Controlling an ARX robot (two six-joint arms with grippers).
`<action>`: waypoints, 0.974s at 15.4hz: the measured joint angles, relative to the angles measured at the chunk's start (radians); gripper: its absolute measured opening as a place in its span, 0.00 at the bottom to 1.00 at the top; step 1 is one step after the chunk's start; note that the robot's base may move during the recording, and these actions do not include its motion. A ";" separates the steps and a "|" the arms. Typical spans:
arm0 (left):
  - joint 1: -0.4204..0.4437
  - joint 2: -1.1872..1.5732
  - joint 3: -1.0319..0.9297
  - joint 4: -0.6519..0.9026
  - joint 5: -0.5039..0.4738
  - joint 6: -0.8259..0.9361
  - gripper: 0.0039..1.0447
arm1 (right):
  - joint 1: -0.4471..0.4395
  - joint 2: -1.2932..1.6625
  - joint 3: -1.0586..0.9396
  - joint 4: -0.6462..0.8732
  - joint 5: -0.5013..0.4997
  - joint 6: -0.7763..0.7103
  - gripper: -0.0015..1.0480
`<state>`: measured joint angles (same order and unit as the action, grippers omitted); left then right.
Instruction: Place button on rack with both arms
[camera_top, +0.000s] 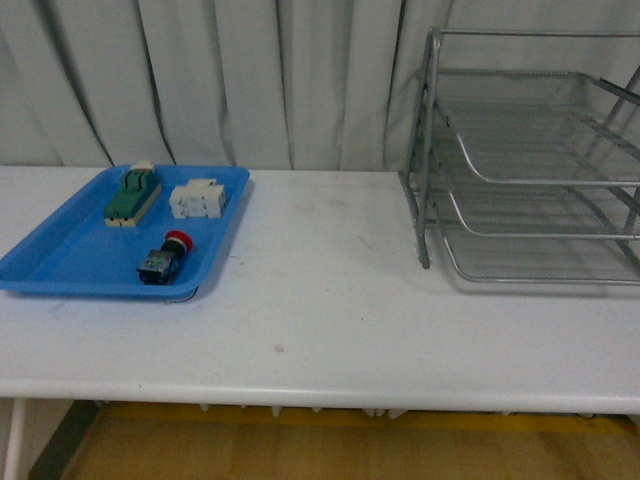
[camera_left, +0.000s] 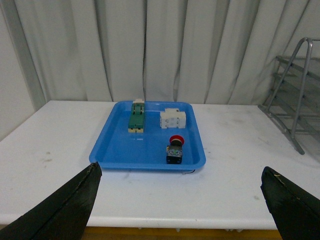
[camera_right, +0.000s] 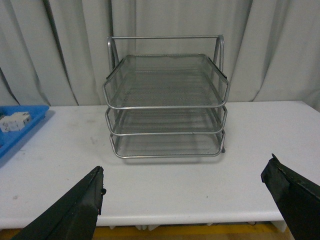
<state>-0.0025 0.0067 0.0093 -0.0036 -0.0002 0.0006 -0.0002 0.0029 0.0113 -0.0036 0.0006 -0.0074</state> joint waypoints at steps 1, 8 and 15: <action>0.000 0.000 0.000 0.000 0.000 0.000 0.94 | 0.000 0.000 0.000 0.000 0.000 0.000 0.94; 0.000 0.000 0.000 0.000 0.000 0.000 0.94 | 0.000 0.000 0.000 0.000 0.000 0.000 0.94; 0.000 0.000 0.000 0.000 0.000 0.000 0.94 | 0.000 0.000 0.000 0.000 0.000 0.000 0.94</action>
<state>-0.0025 0.0067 0.0093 -0.0036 -0.0006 0.0006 -0.0002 0.0029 0.0113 -0.0036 0.0006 -0.0078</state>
